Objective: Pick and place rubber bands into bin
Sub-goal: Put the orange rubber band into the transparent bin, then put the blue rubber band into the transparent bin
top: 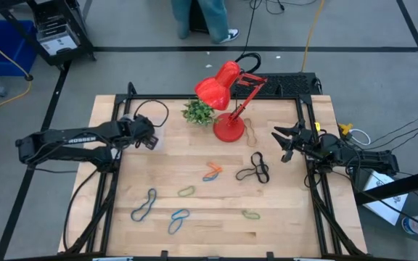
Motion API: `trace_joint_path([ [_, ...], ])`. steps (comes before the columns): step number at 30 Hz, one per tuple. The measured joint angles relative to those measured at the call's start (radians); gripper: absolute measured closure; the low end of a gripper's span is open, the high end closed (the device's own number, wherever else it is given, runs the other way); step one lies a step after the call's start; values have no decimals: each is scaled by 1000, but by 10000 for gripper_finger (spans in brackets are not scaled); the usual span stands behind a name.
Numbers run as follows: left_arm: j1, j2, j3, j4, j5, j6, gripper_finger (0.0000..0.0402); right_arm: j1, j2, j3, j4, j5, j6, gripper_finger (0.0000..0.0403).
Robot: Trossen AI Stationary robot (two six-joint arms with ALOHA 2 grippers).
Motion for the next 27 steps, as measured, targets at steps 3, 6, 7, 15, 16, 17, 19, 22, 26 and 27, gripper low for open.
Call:
trace_joint_path([
  [3,0,-11,45,-21,2,69,170,0,0,0,0,0,0,289],
  [6,0,-11,113,-48,2,112,167,0,0,0,0,0,0,289],
  [7,0,-11,139,-59,1,124,167,0,0,0,0,0,0,289],
  [15,-5,-12,320,-61,182,286,167,0,0,0,0,0,0,289],
  [16,-8,-11,334,-55,224,298,167,0,0,0,0,0,0,289],
  [17,-13,-11,348,-46,267,302,167,0,0,0,0,0,0,289],
  [19,-24,-12,371,-34,342,304,167,0,0,0,0,0,0,289],
  [22,-43,-11,379,-26,432,314,167,0,0,0,-1,0,-7,289],
  [26,-88,-11,379,-26,587,389,167,0,0,0,-2,0,-8,289],
  [27,-104,-11,378,-24,630,397,167,0,0,0,-2,0,-8,289],
])
